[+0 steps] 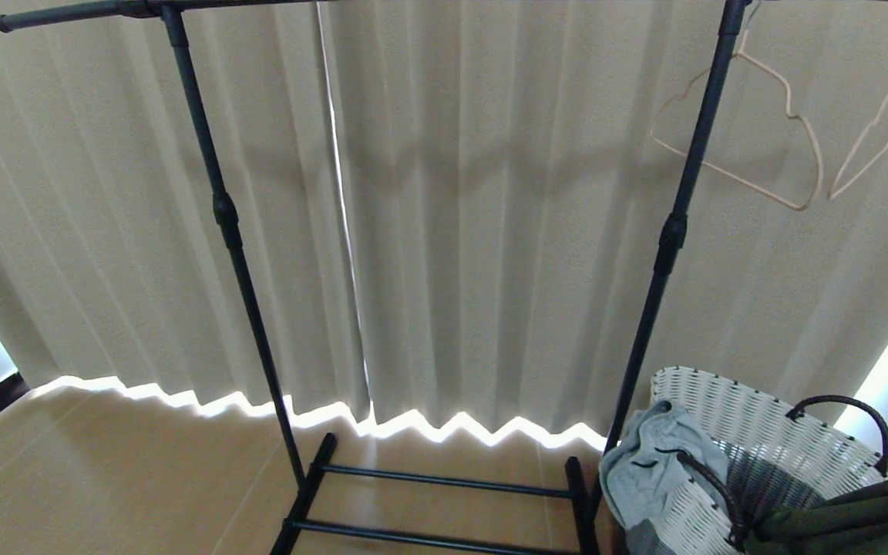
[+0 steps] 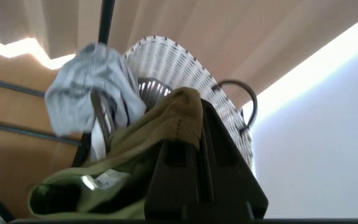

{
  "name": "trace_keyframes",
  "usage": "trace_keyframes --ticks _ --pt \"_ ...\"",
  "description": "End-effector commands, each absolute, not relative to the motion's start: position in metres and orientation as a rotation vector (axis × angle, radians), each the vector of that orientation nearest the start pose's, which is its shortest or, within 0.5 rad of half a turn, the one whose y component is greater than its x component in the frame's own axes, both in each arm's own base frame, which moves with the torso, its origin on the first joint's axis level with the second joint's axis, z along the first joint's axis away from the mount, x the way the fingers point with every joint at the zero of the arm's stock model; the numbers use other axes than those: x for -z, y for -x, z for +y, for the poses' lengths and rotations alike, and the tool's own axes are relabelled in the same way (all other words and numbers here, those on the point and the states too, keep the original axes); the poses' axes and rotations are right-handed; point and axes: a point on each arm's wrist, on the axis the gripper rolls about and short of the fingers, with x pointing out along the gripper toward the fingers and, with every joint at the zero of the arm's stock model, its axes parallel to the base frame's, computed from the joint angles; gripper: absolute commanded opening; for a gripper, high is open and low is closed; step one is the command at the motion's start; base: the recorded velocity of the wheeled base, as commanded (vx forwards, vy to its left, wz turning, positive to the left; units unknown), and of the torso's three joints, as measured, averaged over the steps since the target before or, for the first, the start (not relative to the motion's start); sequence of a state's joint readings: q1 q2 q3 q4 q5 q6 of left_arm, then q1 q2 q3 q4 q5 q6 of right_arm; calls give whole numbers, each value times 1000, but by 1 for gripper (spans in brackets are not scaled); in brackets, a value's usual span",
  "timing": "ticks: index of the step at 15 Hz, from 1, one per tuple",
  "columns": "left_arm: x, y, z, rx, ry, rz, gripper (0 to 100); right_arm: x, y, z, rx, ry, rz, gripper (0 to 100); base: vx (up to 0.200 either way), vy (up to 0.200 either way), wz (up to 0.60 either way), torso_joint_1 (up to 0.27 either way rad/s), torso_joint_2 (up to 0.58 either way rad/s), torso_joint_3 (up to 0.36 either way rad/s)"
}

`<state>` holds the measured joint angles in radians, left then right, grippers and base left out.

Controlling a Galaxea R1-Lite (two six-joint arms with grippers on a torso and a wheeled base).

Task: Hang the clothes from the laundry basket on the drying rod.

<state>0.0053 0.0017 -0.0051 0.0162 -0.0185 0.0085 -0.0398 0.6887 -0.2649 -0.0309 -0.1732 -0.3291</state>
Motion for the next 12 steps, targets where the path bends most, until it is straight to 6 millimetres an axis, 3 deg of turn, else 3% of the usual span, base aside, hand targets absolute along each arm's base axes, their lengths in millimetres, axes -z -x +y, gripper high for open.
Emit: trace_keyframes --ticks 1,5,12 --pt "-75 23 -1 12 -9 14 100 -148 -52 -6 144 349 427 0 0 0 0 0 0 0" --pt "-75 23 -1 12 -9 14 100 -147 -52 -6 140 351 430 0 0 0 0 0 0 0" --pt "-75 23 -1 12 -6 14 100 -146 -51 -6 139 350 435 0 0 200 0 4 3 2"
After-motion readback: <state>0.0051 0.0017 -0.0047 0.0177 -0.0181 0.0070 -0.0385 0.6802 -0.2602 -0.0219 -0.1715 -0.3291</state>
